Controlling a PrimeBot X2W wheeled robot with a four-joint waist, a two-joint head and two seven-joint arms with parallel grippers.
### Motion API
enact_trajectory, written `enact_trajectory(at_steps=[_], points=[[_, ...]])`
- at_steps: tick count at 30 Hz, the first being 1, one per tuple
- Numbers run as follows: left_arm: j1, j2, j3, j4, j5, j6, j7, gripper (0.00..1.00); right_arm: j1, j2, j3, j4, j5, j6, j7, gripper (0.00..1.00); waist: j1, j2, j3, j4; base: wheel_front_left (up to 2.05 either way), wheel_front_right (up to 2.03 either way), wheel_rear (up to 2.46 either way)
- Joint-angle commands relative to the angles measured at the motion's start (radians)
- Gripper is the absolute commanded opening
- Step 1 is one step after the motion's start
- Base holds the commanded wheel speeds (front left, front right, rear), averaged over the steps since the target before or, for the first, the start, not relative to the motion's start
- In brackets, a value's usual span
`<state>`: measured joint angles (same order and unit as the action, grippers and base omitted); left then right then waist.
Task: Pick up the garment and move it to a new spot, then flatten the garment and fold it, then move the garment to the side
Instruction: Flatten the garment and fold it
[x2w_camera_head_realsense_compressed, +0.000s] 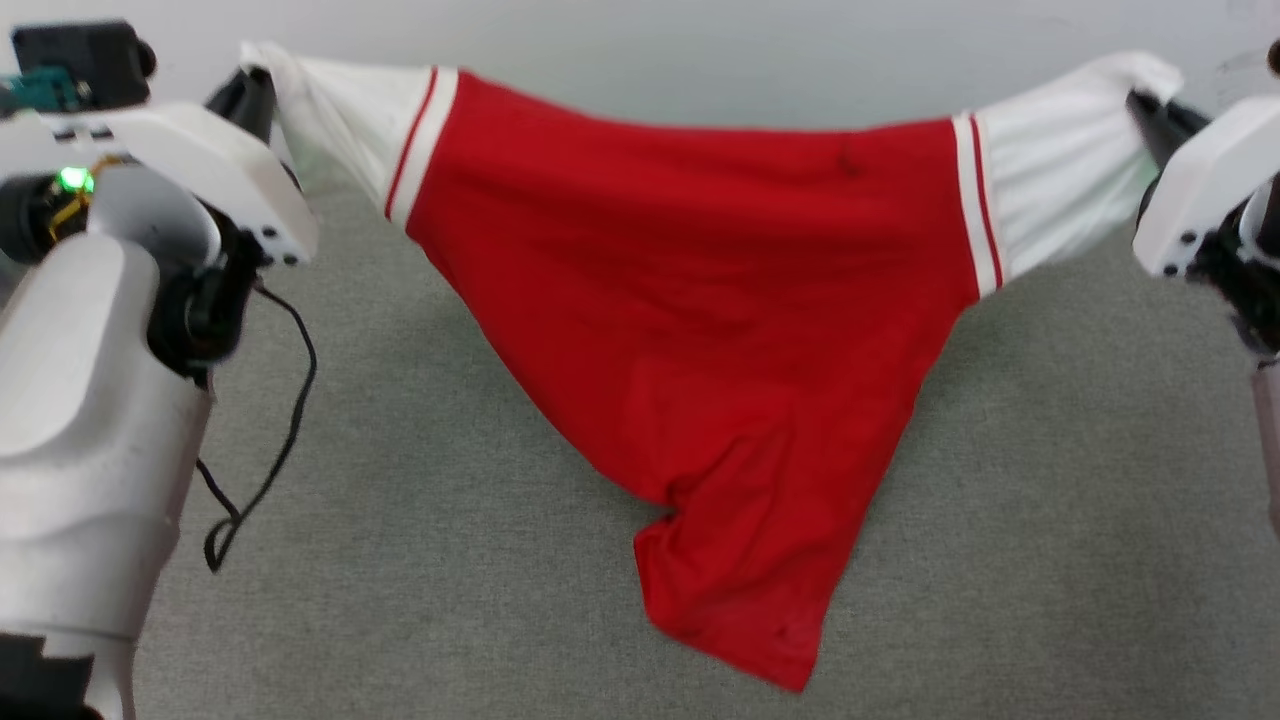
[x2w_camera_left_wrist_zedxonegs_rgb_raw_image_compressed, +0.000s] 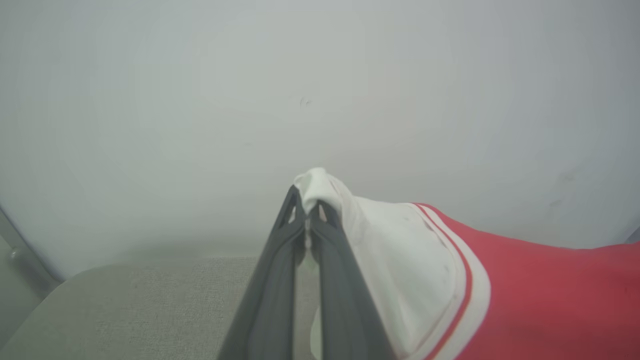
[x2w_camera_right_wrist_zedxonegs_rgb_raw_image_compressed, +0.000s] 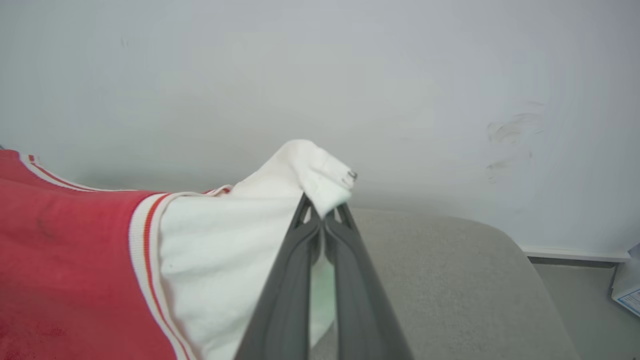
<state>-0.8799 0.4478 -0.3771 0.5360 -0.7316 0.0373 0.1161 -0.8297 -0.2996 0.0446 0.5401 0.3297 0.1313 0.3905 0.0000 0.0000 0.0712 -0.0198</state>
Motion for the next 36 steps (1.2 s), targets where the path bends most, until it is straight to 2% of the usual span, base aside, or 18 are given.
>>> enact_trajectory(at_steps=[1,11,21,26,36], points=[[-0.054,-0.005,0.003,0.032,0.012,-0.010,-0.018,0.00,-0.057,-0.005,0.005,0.023,-0.009,-0.001,-0.025,0.00,0.0000,0.0000,0.038,-0.008,0.00,0.00,0.00],[-0.427,-0.015,0.029,0.171,0.065,-0.038,-0.150,0.00,-0.435,-0.011,-0.014,0.135,-0.085,-0.001,-0.210,0.00,0.0000,0.0000,0.224,-0.015,0.00,0.00,0.00],[-0.763,0.030,0.041,0.196,0.112,-0.082,-0.223,0.00,-0.787,0.002,-0.004,0.193,-0.156,-0.001,-0.352,0.00,0.0000,0.0000,0.455,-0.034,0.00,0.00,0.00],[-0.827,0.020,0.035,0.203,0.118,-0.080,-0.226,0.00,-0.869,0.013,0.024,0.216,-0.153,-0.001,-0.375,0.00,0.0000,0.0000,0.543,-0.029,0.00,0.00,0.00],[-0.771,-0.016,0.026,0.254,0.094,-0.090,-0.257,0.00,-0.876,0.054,0.097,0.305,-0.117,-0.001,-0.394,0.00,0.0000,0.0000,0.624,-0.023,0.00,0.00,0.00]])
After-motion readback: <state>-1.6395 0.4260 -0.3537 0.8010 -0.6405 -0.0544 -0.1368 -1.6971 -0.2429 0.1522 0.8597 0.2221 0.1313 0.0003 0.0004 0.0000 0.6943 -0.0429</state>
